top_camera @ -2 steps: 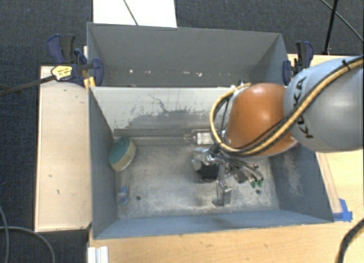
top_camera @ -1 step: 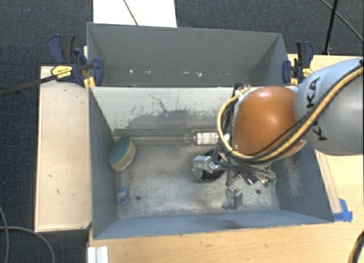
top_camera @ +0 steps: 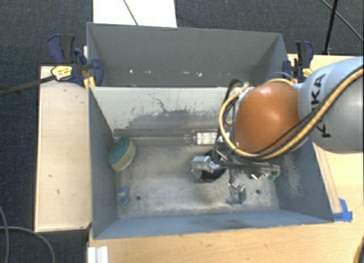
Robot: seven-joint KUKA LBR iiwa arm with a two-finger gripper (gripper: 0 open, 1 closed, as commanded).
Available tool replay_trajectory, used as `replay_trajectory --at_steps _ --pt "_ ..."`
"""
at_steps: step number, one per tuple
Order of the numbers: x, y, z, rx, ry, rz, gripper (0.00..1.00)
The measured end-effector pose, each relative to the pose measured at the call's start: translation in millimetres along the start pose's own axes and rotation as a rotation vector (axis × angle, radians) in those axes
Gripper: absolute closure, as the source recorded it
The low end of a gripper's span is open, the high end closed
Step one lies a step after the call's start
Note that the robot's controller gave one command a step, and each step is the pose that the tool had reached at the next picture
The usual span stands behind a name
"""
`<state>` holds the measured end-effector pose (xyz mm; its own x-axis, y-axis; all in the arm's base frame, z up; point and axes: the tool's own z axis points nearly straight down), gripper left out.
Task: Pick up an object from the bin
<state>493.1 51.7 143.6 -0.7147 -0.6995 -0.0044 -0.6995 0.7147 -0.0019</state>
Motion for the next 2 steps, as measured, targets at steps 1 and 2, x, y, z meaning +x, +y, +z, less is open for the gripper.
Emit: replay_trajectory --at_steps 1,2 --pt "-23.8 -21.8 -2.6 0.0 -0.001 -0.135 0.0" --pt "-29.9 -24.2 15.4 -0.001 -0.001 -0.355 0.0"
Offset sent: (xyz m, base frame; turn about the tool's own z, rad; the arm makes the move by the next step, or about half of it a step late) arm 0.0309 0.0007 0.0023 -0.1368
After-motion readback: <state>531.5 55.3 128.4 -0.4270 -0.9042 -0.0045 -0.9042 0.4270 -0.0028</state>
